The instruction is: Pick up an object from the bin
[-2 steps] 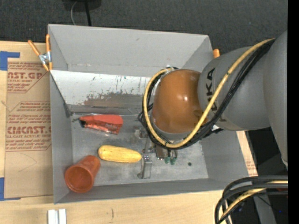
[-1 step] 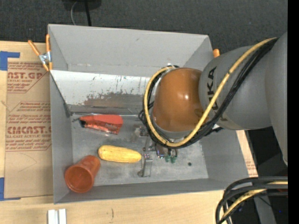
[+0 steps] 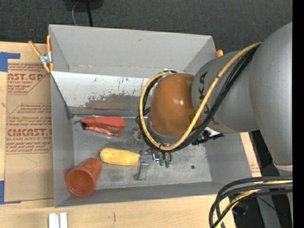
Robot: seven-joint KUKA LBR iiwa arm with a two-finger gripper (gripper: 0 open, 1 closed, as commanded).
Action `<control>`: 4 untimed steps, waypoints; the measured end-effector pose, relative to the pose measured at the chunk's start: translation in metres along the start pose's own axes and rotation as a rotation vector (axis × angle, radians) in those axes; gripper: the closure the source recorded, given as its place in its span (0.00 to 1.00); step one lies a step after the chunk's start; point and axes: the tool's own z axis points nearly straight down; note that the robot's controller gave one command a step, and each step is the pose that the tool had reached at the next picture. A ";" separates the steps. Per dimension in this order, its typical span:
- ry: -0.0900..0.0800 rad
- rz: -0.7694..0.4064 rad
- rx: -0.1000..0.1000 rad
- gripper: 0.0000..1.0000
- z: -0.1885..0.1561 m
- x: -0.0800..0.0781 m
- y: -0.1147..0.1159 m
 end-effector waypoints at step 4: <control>0.008 -0.027 0.001 1.00 0.069 -0.010 0.022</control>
Offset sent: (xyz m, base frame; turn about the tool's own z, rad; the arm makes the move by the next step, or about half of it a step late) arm 0.0041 0.0074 0.0323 0.1882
